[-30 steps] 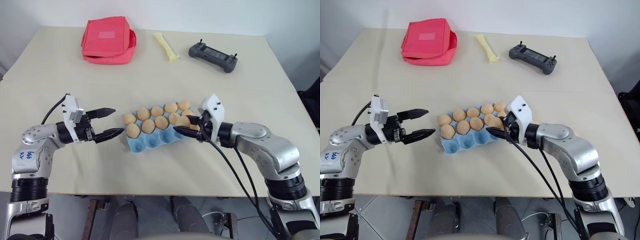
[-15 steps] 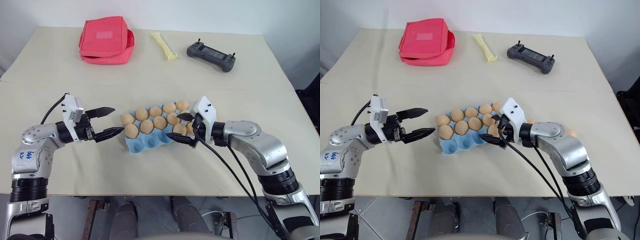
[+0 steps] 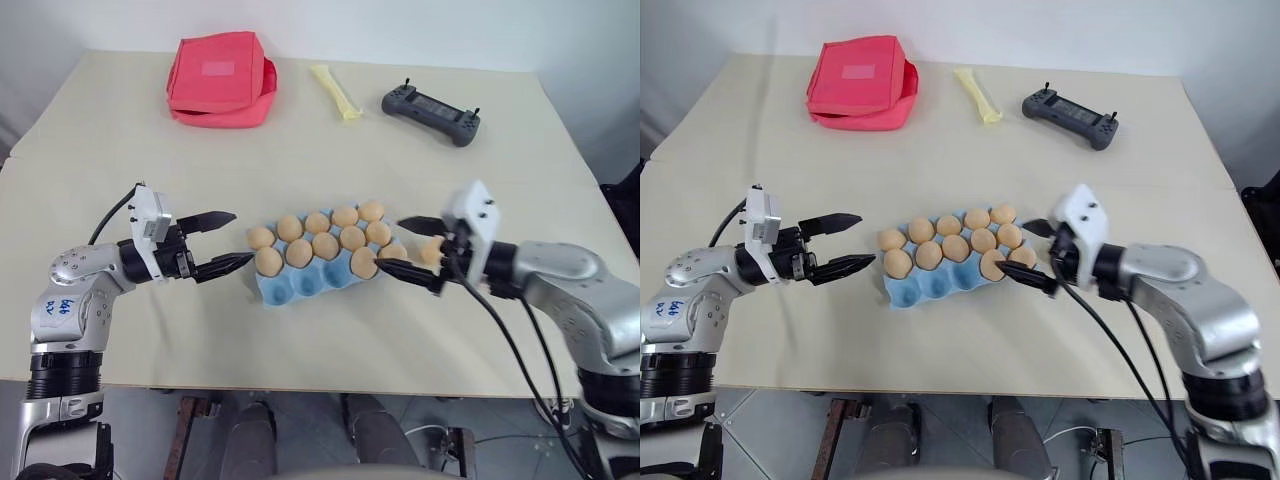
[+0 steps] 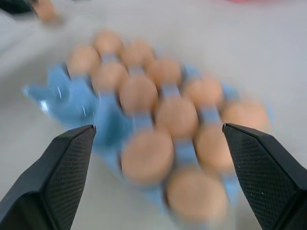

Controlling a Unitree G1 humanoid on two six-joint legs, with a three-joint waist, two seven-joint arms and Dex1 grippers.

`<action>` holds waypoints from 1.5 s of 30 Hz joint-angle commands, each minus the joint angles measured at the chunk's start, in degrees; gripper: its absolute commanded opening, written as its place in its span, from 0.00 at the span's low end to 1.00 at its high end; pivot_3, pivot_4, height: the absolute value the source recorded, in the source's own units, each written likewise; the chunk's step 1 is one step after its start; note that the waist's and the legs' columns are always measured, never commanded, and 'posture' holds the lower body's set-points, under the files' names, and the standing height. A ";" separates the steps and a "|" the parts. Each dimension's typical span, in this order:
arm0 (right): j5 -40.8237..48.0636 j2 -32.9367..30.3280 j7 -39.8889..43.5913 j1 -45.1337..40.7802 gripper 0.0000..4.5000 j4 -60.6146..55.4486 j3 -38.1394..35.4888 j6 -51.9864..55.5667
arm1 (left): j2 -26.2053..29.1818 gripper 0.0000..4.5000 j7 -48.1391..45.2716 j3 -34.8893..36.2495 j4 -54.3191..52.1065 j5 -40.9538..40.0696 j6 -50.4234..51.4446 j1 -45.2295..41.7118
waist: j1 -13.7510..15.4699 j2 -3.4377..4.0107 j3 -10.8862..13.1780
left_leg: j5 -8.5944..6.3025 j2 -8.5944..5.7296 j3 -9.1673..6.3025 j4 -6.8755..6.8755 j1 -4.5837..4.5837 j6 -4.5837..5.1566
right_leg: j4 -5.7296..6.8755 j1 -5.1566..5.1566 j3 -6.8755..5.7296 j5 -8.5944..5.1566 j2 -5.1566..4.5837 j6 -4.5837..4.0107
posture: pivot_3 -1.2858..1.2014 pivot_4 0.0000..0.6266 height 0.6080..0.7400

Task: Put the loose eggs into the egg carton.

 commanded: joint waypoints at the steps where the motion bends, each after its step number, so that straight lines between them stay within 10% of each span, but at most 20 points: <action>1: 3.27 -3.50 1.31 4.14 0.98 -4.37 -8.37 1.43 | 0.35 1.00 -1.01 0.37 0.11 -0.50 -1.24 -0.95 | 0.00 0.00 0.00 | 0.00 0.00 0.00 0.00 0.01 0.00 | 0.00 0.00 0.00 0.00 0.00 -0.01 | 0.52 0.24 1.00; 13: 4.77 -7.30 5.39 30.43 0.98 -8.57 -32.84 4.89 | 0.34 1.00 -2.97 -0.94 3.41 0.01 -1.89 -2.67 | -0.01 -0.01 0.00 | -0.01 -0.01 0.07 0.23 0.08 0.00 | -0.20 0.24 0.10 -0.32 0.00 -0.59 | 0.52 0.24 1.00; 45: -9.04 0.67 -5.78 6.02 0.98 28.64 -11.29 -11.59 | 0.55 1.00 -0.99 0.71 -1.09 -1.23 -0.55 -0.07 | 0.02 0.05 0.02 | 0.09 -0.01 0.09 0.13 0.09 0.07 | -0.15 0.19 0.13 -0.03 0.00 -0.24 | 0.52 0.24 1.00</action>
